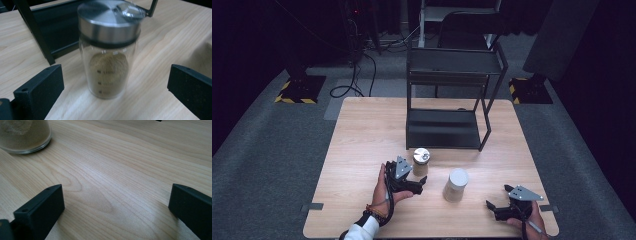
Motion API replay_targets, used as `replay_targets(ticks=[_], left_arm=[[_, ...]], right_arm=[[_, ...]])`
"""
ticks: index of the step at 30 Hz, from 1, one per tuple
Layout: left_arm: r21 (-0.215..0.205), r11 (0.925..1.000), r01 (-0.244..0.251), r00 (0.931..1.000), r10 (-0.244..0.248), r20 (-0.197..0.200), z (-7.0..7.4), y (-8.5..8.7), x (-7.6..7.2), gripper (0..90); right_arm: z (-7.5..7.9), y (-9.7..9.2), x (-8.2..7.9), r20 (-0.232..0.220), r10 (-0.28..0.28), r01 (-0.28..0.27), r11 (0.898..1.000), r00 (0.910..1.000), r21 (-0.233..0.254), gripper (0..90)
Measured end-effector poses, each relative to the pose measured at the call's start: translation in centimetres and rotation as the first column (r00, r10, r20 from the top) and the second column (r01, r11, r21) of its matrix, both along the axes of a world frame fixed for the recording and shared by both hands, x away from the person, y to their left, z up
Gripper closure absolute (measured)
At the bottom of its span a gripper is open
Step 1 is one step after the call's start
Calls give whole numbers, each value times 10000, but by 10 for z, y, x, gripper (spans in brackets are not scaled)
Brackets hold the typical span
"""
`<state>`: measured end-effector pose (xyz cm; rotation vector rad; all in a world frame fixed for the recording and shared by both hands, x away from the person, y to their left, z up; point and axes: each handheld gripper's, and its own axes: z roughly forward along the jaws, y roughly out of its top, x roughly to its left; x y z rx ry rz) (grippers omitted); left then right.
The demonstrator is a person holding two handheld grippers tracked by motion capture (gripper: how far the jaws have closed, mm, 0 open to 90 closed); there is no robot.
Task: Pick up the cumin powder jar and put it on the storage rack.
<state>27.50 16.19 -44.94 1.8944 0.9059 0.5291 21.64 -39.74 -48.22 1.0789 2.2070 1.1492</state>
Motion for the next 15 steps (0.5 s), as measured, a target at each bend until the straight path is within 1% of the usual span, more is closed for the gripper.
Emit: replay_targets(ticks=[10,11,13,14,15], left_arm=[[-159,9999,16,9999,-14,143,2,-4,16,5],[-233,9997,27,9999,-24,132,2,-3,18,5],[-245,9997,25,9999,-22,131,2,-4,21,5],[-263,9996,88,9999,-84,131,2,-5,25,5],[-263,9996,88,9999,-84,131,2,-5,25,5]], right_arm=[[0,0,0,-2,-1,1,10000,10000,0,0],[0,0,0,-2,-1,1,10000,10000,1,0],[0,0,0,-3,0,0,10000,10000,-1,0],[0,0,0,-2,-1,1,10000,10000,-1,0],[0,0,0,-2,-1,1,10000,10000,-1,0]])
